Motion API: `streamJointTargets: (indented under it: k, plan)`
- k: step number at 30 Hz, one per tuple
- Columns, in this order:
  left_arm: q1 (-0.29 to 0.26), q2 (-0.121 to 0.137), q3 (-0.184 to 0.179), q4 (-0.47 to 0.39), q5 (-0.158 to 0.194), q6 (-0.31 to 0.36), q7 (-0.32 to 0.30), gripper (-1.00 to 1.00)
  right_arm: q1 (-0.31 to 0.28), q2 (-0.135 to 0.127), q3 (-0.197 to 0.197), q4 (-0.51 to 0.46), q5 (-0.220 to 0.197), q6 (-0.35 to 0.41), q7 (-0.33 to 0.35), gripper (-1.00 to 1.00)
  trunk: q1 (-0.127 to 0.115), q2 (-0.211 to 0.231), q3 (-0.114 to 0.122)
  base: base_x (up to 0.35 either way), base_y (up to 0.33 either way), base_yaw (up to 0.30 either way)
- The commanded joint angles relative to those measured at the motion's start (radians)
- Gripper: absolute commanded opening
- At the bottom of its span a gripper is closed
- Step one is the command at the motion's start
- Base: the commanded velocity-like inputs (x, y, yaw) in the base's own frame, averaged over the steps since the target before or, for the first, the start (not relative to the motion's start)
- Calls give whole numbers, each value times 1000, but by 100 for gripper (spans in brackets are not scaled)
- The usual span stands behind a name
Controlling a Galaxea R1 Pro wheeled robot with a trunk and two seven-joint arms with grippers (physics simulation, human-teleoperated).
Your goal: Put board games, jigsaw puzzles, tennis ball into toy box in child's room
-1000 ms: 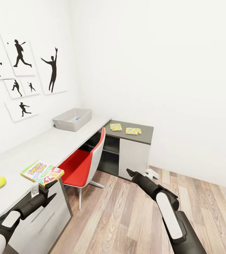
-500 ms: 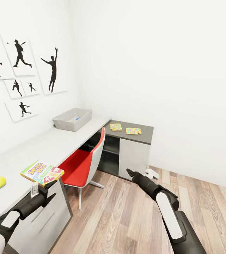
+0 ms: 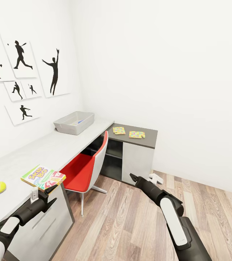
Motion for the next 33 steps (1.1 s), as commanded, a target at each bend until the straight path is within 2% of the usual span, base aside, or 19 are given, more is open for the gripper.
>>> streamJointTargets:
  k: [1,11,20,33]
  plan:
    - [-1,0,4,1,2,6,-2,100,-1,0,1,-2,-10,3,-9,100,0,-1,-1,0,0,0]
    - [-1,6,6,1,1,8,-2,100,-1,0,1,-1,-10,3,-9,100,0,-1,-1,0,0,0]
    - [-1,24,6,1,2,9,1,100,-1,0,1,-2,-11,3,-9,100,0,-1,-1,0,0,0]
    - [-1,29,13,1,2,9,9,100,-1,0,1,-1,-11,3,-9,100,0,-1,-1,0,0,0]
